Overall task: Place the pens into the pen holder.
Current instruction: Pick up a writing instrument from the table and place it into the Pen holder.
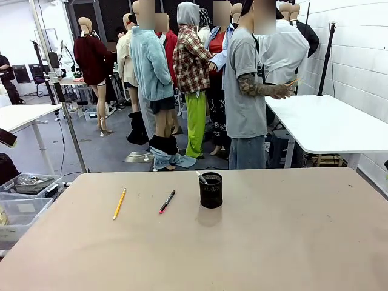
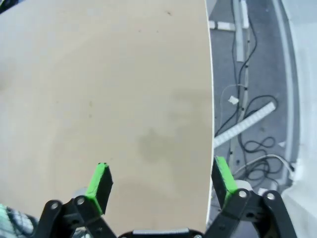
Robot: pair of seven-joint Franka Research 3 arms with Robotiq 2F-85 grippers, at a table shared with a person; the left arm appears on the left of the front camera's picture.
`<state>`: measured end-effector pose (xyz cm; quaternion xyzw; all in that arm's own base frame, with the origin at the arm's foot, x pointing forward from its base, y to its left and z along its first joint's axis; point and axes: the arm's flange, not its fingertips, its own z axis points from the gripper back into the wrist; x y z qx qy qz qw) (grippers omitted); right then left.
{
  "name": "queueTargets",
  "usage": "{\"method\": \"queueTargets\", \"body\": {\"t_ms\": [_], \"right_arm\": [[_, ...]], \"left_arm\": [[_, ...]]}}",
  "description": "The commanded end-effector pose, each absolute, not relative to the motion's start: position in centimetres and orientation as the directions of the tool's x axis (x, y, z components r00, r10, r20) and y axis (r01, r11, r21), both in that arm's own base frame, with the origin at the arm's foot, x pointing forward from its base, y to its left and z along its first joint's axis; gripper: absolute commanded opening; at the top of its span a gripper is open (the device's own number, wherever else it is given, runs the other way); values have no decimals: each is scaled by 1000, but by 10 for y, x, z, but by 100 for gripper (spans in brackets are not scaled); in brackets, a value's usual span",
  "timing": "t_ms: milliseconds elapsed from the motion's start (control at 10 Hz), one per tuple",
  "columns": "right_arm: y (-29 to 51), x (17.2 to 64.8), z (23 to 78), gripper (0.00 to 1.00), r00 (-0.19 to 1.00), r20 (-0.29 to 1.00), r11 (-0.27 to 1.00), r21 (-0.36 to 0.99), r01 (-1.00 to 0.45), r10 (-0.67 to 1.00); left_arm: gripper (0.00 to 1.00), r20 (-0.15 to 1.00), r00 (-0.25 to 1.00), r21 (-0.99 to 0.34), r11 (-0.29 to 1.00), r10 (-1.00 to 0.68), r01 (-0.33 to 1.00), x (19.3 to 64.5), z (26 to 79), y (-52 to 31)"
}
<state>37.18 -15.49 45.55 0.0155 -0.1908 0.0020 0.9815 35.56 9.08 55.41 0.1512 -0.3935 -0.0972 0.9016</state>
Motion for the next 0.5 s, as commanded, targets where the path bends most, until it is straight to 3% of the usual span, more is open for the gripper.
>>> {"method": "queueTargets", "body": {"t_ms": [0,300,400], "right_arm": [[-164,367,448,100,934,357,999,-20,27,-18],[-164,367,448,100,934,357,999,-20,27,-18],[-164,367,448,100,934,357,999,-20,27,-18]], "left_arm": [[100,689,649,298,943,-322,152,375,557,58],[100,648,669,99,912,-363,399,462,555,-43],[100,584,732,99,926,-351,365,488,538,-69]]}}
